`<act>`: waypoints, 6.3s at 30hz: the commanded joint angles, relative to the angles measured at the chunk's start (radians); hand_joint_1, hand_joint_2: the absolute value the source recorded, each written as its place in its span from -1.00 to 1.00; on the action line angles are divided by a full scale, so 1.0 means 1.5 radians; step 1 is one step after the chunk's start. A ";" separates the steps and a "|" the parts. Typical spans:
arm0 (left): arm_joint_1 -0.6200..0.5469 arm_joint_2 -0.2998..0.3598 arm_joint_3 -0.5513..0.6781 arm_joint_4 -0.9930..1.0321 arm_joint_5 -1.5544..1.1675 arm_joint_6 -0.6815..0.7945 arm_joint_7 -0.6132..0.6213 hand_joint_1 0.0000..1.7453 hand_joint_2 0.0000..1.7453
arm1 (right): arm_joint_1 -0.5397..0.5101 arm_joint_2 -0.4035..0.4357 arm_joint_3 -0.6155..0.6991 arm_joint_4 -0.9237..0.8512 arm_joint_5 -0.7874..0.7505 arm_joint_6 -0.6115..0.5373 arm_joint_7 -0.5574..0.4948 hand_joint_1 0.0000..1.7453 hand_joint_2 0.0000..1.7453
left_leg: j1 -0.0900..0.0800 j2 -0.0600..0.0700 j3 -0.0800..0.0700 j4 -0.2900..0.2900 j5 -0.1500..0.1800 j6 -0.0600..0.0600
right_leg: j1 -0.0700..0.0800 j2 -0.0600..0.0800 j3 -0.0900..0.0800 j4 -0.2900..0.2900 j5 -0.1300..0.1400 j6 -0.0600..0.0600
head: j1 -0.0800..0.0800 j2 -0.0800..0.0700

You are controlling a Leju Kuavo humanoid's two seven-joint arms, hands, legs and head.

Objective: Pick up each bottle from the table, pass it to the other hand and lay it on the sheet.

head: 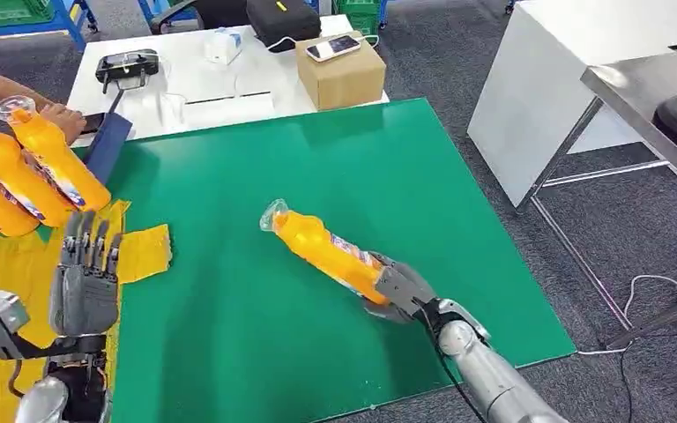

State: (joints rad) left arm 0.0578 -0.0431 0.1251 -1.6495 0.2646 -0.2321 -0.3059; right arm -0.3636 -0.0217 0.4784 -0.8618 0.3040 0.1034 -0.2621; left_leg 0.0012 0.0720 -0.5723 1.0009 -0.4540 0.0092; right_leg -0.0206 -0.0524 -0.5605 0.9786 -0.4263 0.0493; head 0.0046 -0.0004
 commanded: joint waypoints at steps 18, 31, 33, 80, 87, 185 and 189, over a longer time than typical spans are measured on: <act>0.096 -0.026 -0.011 -0.025 0.017 -0.040 0.011 -1.00 1.00 | -0.034 0.086 0.084 -0.240 -0.087 0.010 0.011 1.00 1.00 | 0.000 -0.002 -0.003 0.000 0.000 0.000 | 0.000 0.002 -0.004 0.001 0.000 -0.001 | 0.001 0.000; 0.089 -0.026 -0.075 -0.044 0.012 -0.036 0.004 -1.00 1.00 | -0.052 0.132 0.144 -0.143 -0.086 0.004 0.017 1.00 1.00 | 0.001 -0.003 -0.003 0.000 0.000 0.000 | 0.001 0.002 -0.003 0.000 0.000 -0.001 | 0.001 0.000; 0.089 -0.025 -0.074 -0.044 0.012 -0.036 0.004 -1.00 1.00 | -0.052 0.130 0.144 -0.143 -0.086 0.004 0.017 1.00 1.00 | 0.001 -0.004 -0.003 0.000 0.000 0.000 | 0.000 0.001 -0.003 0.000 0.000 -0.001 | 0.000 0.000; 0.056 -0.020 -0.137 -0.039 -0.129 0.015 -0.054 -1.00 1.00 | -0.057 0.202 0.316 0.001 -0.073 0.014 0.023 1.00 1.00 | 0.001 -0.003 -0.004 0.000 0.000 0.000 | 0.000 0.001 -0.004 0.000 0.000 -0.001 | 0.001 0.000; 0.052 -0.014 -0.156 -0.028 -0.118 0.003 -0.049 -1.00 1.00 | -0.057 0.216 0.336 0.034 -0.068 0.010 0.022 1.00 1.00 | 0.001 -0.005 -0.004 -0.001 0.000 -0.001 | 0.001 0.001 -0.004 0.000 0.000 -0.002 | 0.001 0.000; 0.127 0.154 0.130 -0.134 -1.224 0.620 0.302 -1.00 -1.00 | 0.092 0.077 0.117 -0.385 -0.139 -0.020 -0.113 -1.00 -1.00 | 0.003 -0.008 -0.009 0.001 0.003 -0.003 | 0.004 -0.002 -0.009 0.002 0.000 -0.002 | 0.001 0.000; 0.057 -0.167 0.186 -0.199 -1.087 0.620 -0.066 -1.00 -1.00 | 0.109 0.085 0.116 -0.384 -0.130 -0.033 -0.113 -1.00 -1.00 | 0.000 -0.010 -0.008 -0.001 0.005 -0.001 | 0.001 -0.004 -0.007 -0.001 0.001 0.000 | -0.002 0.000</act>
State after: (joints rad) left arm 0.1825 0.4476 -0.1066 -1.5544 -1.5713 0.6932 0.4069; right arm -0.2142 0.1244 0.6310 -1.4817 0.0953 0.0794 -0.4326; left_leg 0.0013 0.0673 -0.5839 1.0008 -0.4481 0.0063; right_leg -0.0187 -0.0560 -0.5756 0.9798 -0.4260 0.0486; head 0.0023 -0.0004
